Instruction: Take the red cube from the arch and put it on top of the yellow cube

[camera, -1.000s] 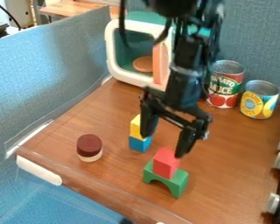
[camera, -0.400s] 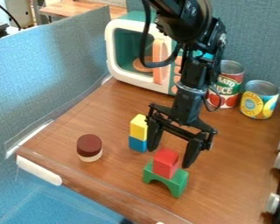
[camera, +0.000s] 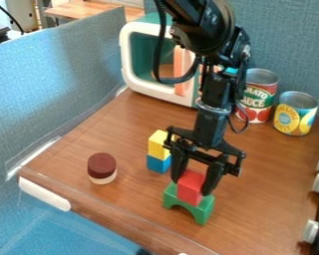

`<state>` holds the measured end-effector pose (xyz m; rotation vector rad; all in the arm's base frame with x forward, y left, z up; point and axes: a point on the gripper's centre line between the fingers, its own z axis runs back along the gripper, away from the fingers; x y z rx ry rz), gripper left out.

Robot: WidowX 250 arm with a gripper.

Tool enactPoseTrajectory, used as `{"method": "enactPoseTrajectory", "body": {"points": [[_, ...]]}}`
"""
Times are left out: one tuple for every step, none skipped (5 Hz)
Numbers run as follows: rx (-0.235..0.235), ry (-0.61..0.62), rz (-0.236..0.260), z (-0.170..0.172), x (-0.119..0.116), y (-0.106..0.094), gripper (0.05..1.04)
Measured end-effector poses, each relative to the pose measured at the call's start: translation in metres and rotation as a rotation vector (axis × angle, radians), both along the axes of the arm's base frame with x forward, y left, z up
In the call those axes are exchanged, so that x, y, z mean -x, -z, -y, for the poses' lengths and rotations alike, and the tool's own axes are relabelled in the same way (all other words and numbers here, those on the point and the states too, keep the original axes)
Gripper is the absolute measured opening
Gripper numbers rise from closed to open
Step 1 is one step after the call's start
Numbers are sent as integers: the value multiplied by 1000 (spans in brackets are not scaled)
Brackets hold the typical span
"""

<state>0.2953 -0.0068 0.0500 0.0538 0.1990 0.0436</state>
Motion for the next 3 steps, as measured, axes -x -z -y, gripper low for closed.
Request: {"method": "enactPoseTrajectory", "body": {"points": [[1, 0, -8, 0, 1, 0, 574], [10, 31, -13, 0, 3, -10, 574], [28, 27, 51, -6, -3, -42, 574]]}}
